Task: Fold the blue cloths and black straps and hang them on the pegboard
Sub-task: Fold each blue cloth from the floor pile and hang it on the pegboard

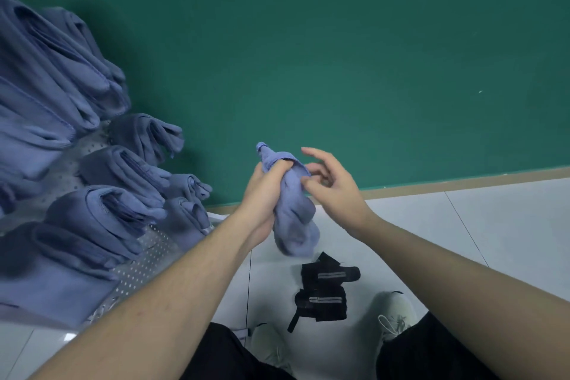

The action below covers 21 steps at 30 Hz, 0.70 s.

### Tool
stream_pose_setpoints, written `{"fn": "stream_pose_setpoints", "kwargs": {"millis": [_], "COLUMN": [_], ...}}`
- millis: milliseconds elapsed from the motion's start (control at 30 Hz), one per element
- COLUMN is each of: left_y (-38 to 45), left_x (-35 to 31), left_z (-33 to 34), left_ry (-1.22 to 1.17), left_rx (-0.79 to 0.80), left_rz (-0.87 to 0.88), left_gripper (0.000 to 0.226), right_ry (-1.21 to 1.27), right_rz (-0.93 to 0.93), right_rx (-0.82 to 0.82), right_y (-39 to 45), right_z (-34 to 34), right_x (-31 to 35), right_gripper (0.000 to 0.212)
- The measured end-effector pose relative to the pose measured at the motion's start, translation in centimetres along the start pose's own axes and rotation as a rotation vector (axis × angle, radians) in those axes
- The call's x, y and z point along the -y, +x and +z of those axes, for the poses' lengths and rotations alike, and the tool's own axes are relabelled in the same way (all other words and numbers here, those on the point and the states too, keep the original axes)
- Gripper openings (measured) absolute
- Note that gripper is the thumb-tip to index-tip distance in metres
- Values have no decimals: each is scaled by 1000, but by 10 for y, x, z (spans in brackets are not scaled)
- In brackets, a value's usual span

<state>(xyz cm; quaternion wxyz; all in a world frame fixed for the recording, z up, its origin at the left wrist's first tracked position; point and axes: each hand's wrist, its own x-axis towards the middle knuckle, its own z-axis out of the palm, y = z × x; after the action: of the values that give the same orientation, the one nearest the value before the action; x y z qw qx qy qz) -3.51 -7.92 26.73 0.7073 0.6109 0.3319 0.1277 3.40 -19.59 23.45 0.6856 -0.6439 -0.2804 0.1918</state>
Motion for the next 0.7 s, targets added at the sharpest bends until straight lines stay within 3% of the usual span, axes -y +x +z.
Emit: {"fn": "stream_pose_setpoints", "kwargs": {"millis": [167, 267, 300, 400, 433, 533, 700], "left_y": [-6, -9, -11, -11, -11, -16, -15], "left_x": [-5, -6, -7, -6, -5, -4, -4], "left_z": [-3, -10, -12, -15, -15, -11, -10], "left_ry": [-90, -157, -157, -94, -78, -40, -76], "left_rx": [59, 94, 97, 2, -23, -42, -67], "left_rz": [30, 18, 13, 72, 99, 147, 179], "left_gripper": [42, 73, 69, 17, 10, 11, 16], "right_ry": [83, 54, 33, -153, -177, -42, -81], "right_rz": [103, 38, 21, -12, -6, 92, 160], "right_rx": [41, -5, -10, -59, -67, -12, -10], "right_y": [11, 16, 16, 16, 16, 11, 12], "right_z": [0, -9, -12, -15, -15, -9, -4], "right_x": [14, 20, 21, 24, 25, 34, 50], "right_gripper": [11, 15, 17, 19, 18, 17, 19]}}
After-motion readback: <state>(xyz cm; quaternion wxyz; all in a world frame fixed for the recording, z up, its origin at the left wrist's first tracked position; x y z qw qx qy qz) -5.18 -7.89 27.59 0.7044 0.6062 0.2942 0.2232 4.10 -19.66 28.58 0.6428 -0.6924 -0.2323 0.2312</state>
